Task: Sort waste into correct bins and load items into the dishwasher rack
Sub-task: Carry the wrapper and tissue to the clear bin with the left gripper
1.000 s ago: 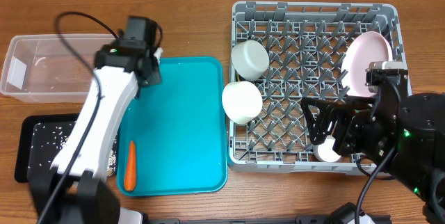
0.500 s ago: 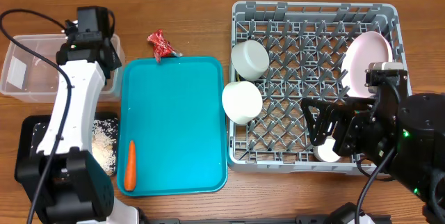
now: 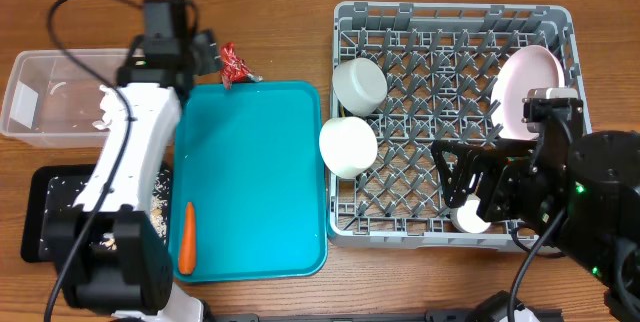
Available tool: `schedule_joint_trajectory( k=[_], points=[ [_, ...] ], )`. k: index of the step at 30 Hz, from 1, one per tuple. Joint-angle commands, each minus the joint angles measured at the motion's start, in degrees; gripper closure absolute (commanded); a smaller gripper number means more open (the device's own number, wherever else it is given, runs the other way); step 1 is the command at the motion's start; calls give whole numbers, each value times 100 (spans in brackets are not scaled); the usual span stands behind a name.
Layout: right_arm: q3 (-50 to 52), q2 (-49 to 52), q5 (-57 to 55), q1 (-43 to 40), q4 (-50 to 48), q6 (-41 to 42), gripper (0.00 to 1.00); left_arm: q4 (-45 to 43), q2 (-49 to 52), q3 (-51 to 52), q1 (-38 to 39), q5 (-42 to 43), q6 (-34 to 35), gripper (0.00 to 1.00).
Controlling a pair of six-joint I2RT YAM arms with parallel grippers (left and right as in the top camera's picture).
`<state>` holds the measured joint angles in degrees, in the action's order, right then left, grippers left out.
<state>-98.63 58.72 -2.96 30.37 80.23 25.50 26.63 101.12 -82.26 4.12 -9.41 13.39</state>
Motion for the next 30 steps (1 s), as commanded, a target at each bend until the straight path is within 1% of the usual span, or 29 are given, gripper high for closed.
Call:
schedule_joint_trajectory(
  k=[1, 5, 8, 11, 13, 14, 17, 19, 20, 22, 23, 30],
  points=[
    [-81, 61, 9, -22, -17, 24, 0, -299, 551, -17, 310, -37, -313, 22],
    [-81, 155, 9, -22, 35, 24, 0, -780, 1185, -17, 452, 26, -273, 16],
    [-81, 264, 9, -22, 136, 24, 0, -973, 1550, -17, 459, 72, -68, 15],
    [-81, 380, 11, -22, 225, 24, 0, -1062, 1744, -17, 459, 79, -7, 15],
    [-81, 461, 13, -22, 289, 26, 0, -1102, 1845, -17, 459, 92, -9, 16],
    [-81, 494, 15, -22, 310, 26, 0, -1104, 1867, -17, 459, 116, -9, 20],
    [-81, 527, 31, -22, 330, 28, 0, -1091, 1952, -17, 459, 155, -11, 40],
    [-83, 496, 31, -22, 269, 31, 0, -1082, 1952, -17, 459, 155, -11, 58],
    [-83, 459, 28, -22, 232, 31, 0, -1088, 1937, -20, 459, 155, -13, 70],
    [-85, 354, 31, -22, 164, 31, 0, -1073, 1871, -22, 459, 155, -44, 90],
    [-85, 299, 31, -22, 146, 31, 0, -1019, 1821, -24, 459, 162, -52, 96],
    [-85, 2, 26, -22, 127, 28, 0, -382, 1043, -26, 459, 173, -55, 96]
  ],
)
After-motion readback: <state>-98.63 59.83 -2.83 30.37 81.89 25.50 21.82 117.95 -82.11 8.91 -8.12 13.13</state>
